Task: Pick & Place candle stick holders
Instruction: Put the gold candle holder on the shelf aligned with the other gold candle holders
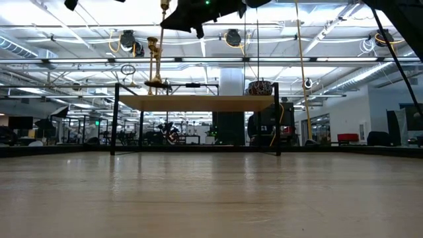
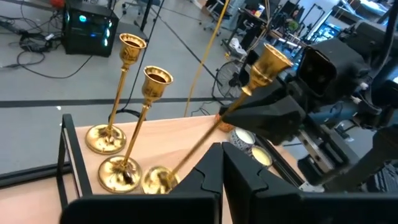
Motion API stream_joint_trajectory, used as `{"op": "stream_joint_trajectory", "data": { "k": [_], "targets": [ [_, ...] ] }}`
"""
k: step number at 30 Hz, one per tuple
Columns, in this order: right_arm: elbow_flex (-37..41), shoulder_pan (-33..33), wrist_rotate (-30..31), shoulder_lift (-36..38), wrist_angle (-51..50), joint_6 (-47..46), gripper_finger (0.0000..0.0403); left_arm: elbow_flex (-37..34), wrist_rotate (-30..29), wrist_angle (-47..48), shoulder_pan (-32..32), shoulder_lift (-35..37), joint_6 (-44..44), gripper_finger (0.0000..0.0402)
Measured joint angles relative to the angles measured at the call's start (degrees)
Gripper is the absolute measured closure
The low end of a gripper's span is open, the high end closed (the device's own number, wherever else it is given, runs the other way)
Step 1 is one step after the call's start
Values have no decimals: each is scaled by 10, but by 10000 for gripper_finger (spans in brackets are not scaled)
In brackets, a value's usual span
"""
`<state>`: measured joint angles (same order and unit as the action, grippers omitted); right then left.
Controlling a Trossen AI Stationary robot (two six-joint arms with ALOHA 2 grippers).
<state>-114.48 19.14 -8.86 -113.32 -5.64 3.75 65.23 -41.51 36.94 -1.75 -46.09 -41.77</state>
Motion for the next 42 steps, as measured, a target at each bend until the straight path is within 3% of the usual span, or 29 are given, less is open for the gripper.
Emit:
{"op": "stream_joint_trajectory", "data": {
  "k": [42],
  "targets": [
    [0, 16, 16, -10, -49, -31, 403, 0, 22, -3, 0, -1, 5, 396]
  ]
}}
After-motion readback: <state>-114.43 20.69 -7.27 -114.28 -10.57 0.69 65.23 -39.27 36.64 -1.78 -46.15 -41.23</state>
